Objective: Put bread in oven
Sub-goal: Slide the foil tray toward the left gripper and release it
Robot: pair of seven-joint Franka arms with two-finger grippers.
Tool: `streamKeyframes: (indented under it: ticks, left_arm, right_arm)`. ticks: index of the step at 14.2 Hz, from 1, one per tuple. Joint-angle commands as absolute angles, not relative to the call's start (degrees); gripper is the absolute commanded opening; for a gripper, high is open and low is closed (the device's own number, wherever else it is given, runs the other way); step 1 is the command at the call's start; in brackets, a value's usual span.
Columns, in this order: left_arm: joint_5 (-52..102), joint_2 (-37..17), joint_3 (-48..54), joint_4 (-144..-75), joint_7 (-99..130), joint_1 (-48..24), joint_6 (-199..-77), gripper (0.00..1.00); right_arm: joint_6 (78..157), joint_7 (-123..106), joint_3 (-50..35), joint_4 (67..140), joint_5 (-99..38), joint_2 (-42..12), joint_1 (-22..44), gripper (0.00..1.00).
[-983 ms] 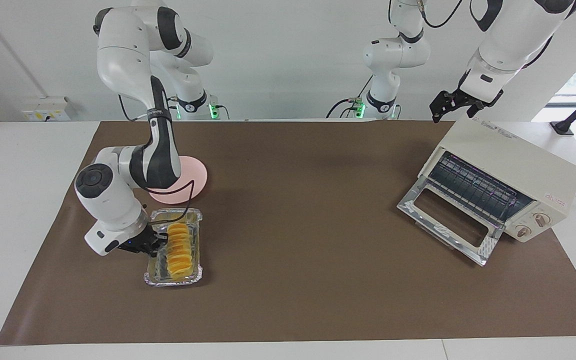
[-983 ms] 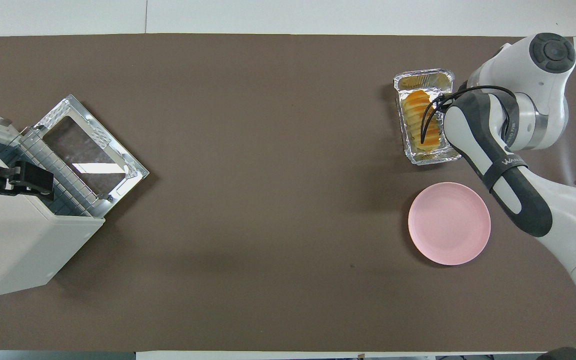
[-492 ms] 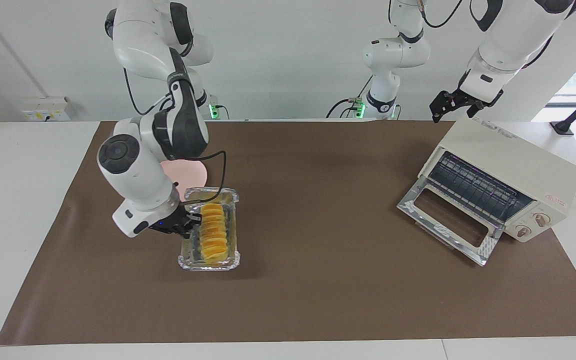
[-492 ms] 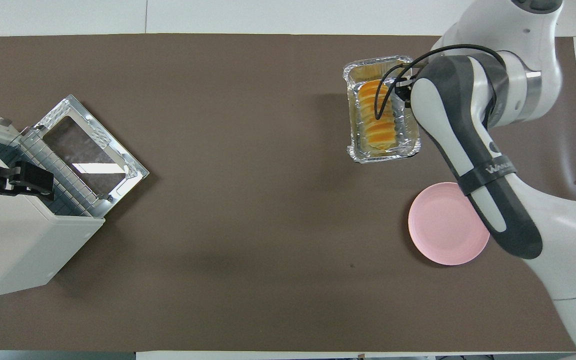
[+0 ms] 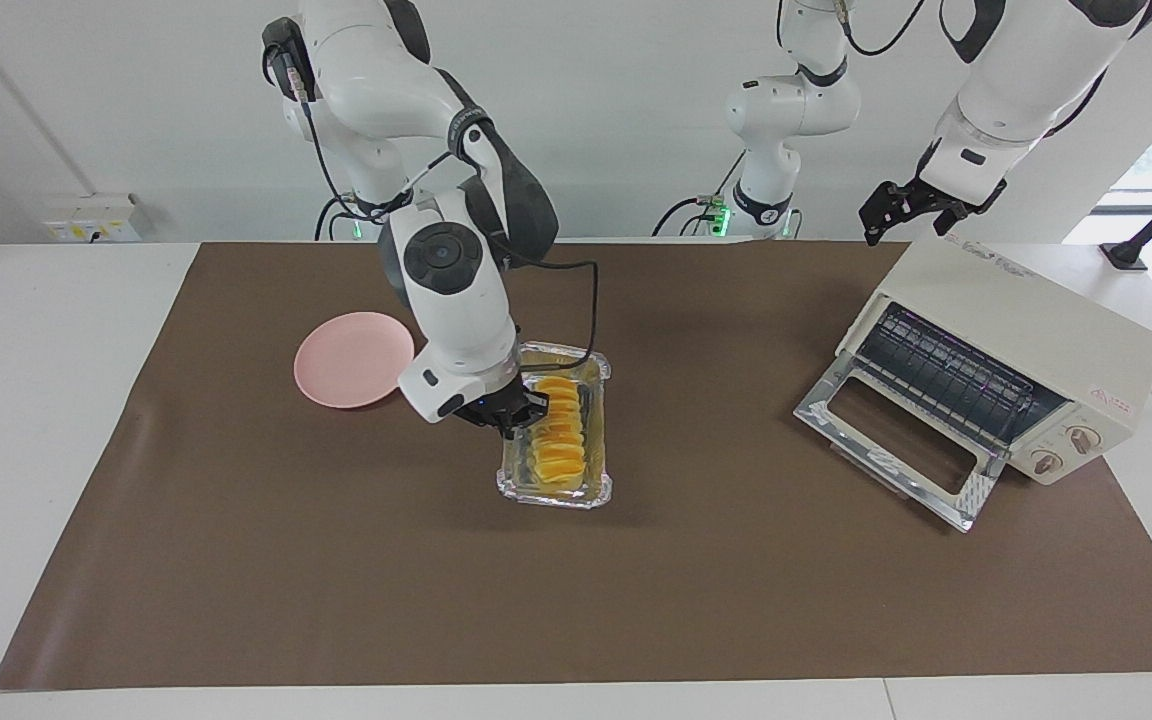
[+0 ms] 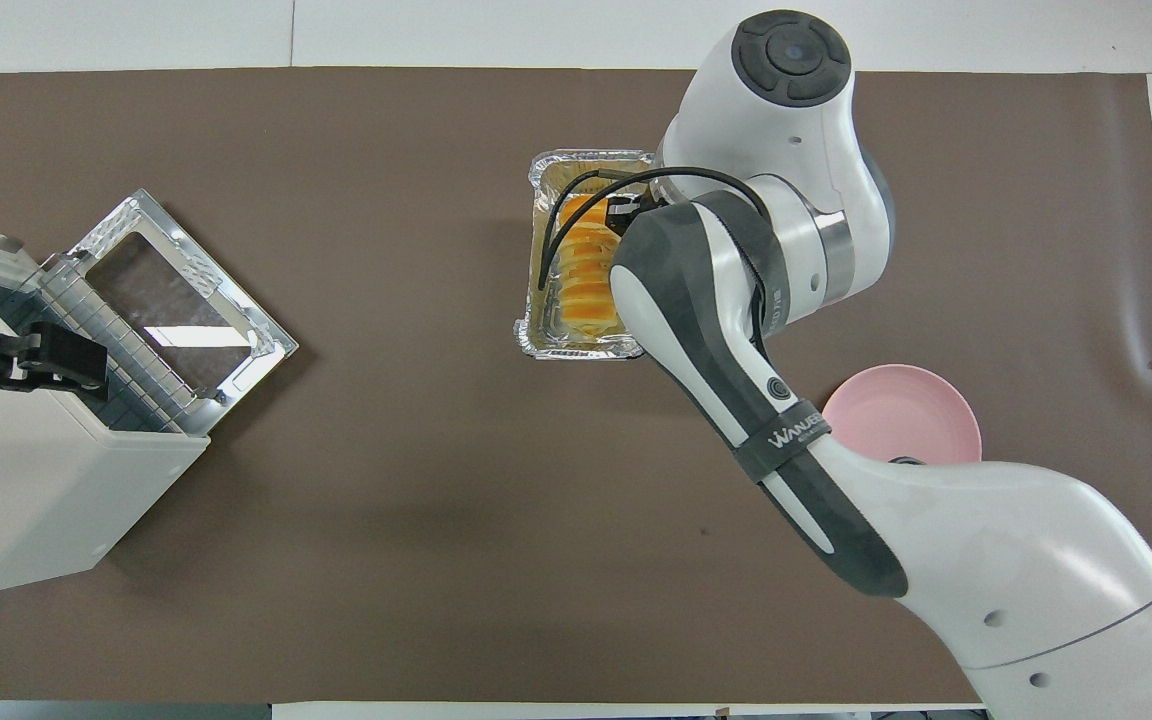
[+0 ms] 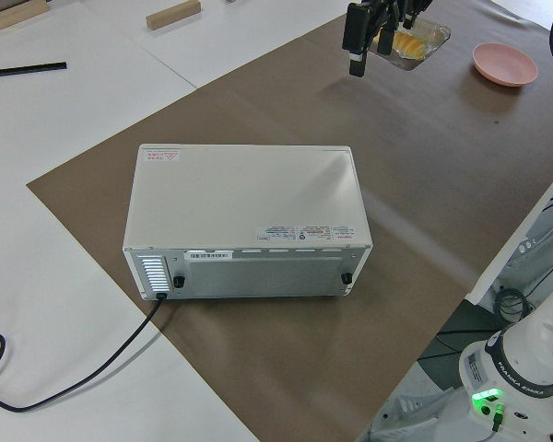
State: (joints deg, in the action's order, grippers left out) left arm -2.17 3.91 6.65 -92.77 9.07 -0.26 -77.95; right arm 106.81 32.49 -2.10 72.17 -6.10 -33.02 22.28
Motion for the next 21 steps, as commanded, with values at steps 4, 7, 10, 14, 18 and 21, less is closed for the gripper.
streamKeyframes:
  ticks: [4,7,10,14,18,21]
  left_arm:
    - [-1.5,5.4,6.9,-94.4,8.8,0.4,-78.7,1.0]
    - [-1.5,5.4,6.9,-94.3,8.8,0.4,-78.7,1.0]
    - [-1.5,5.4,6.9,-94.4,8.8,0.4,-78.7,1.0]
    - [-1.5,5.4,6.9,-94.3,8.8,0.4,-78.7,1.0]
    - [-1.5,5.4,6.9,-94.4,8.8,0.4,-78.7,1.0]
    - [-1.5,5.4,6.9,-94.3,8.6,0.4,-78.9,1.0]
  right_arm:
    - [115.2,35.2,-1.8,75.8,-7.2,-34.9,26.6,0.0]
    - [119.3,34.1,-2.1,79.1,-7.3,-35.3,28.7,0.0]
    - [126.0,33.0,-2.1,85.1,-7.4,-34.7,29.4,0.0]
    - [128.3,29.8,-2.1,87.1,-7.7,-34.4,29.4,0.0]
    - [124.0,32.1,-2.1,86.1,-7.9,-34.0,28.9,1.0]
    - [119.6,35.5,-1.6,85.3,-8.1,-32.2,26.9,1.0]
